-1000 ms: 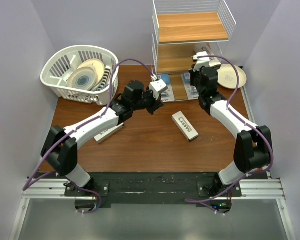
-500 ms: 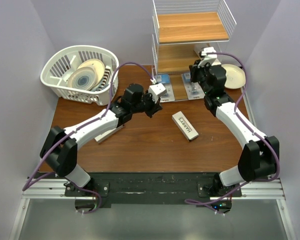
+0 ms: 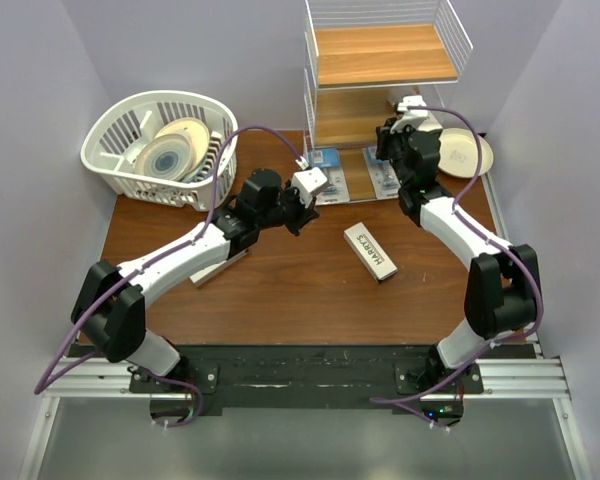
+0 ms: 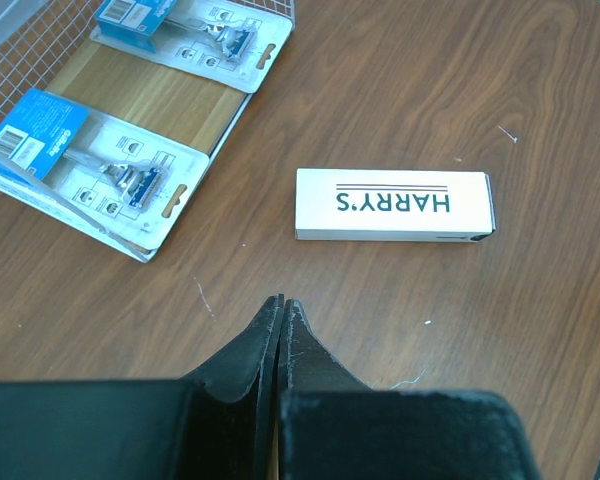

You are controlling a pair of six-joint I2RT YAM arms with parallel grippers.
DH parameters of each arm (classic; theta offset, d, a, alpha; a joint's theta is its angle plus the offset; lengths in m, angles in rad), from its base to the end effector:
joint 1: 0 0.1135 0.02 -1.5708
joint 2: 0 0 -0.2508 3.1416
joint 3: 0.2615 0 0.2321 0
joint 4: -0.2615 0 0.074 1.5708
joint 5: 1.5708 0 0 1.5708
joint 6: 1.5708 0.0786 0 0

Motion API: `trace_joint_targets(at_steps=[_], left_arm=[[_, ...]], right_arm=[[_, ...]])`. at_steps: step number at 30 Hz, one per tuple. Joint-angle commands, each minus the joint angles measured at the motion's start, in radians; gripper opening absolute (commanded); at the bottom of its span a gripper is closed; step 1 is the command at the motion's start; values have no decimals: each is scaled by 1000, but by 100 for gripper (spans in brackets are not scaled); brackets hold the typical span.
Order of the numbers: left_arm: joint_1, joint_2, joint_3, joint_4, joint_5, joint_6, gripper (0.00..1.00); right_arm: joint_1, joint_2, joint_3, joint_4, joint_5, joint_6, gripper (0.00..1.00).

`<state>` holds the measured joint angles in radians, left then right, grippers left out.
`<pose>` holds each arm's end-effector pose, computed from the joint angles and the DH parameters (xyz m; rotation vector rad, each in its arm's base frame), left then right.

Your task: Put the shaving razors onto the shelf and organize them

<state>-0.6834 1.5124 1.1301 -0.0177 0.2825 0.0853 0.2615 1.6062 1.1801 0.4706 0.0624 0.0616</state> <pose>0.2758 -0.2528 0.2777 0.9275 1.7887 -0.6644 0.3975 0.1013 0.3329 -0.1029 1.5266 0.2101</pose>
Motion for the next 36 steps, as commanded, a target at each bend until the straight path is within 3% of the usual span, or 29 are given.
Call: trace_joint_targets(at_steps=[1, 10, 36], left_arm=[[-5, -15, 2, 32, -14, 19, 0], [-5, 32, 34, 44, -5, -13, 0], [-16, 52, 45, 38, -26, -2, 1]], right_arm=[[-1, 29, 58, 128, 65, -106, 0], [1, 103, 69, 160, 183, -261, 0], [-33, 294, 242, 92, 407, -204, 0]])
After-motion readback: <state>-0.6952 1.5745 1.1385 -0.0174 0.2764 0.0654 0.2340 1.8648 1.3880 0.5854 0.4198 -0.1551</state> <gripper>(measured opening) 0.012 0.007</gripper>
